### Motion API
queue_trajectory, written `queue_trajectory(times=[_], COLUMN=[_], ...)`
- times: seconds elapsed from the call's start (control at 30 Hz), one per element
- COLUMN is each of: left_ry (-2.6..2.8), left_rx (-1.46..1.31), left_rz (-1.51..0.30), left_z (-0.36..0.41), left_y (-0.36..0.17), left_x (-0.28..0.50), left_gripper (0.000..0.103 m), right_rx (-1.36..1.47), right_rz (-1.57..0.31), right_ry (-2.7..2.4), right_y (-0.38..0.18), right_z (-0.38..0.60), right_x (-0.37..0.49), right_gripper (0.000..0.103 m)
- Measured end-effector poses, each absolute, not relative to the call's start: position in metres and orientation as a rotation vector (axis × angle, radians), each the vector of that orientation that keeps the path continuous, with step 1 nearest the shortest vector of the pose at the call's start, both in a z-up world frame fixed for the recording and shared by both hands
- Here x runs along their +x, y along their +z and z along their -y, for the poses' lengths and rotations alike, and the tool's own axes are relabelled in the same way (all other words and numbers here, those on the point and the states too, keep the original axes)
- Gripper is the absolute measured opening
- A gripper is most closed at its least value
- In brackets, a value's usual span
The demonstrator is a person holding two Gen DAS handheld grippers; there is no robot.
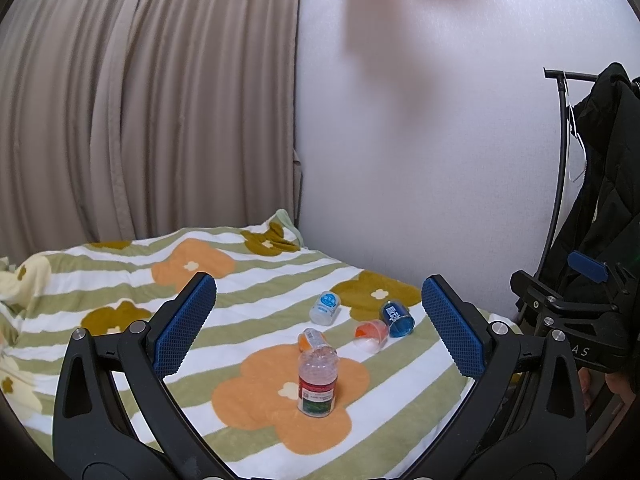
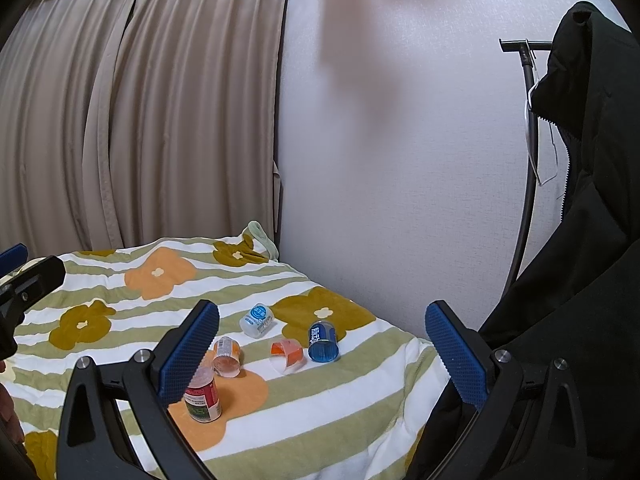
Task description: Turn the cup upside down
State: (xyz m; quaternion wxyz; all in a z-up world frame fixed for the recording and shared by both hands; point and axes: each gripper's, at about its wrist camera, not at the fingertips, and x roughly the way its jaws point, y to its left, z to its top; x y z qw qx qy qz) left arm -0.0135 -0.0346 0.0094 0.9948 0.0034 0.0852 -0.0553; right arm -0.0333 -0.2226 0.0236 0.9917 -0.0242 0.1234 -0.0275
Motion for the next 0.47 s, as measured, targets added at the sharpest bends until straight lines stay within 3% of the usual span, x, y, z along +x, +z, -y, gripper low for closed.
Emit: queue_trajectory(times=[0.47], left_ry=[-0.085], left_rx=[0.021], left_rz=[-0.136], left_z=[0.0359], left_y=[0.0110], left_x=[-0.0154], left_gripper=[0.102], right_rx=[-0.045], right_rz=[-0.251], right_ry=[-0.058], right_y=[0.0226], right_z=[0.2220], right_x=[-0.0324], right_gripper=[0.103])
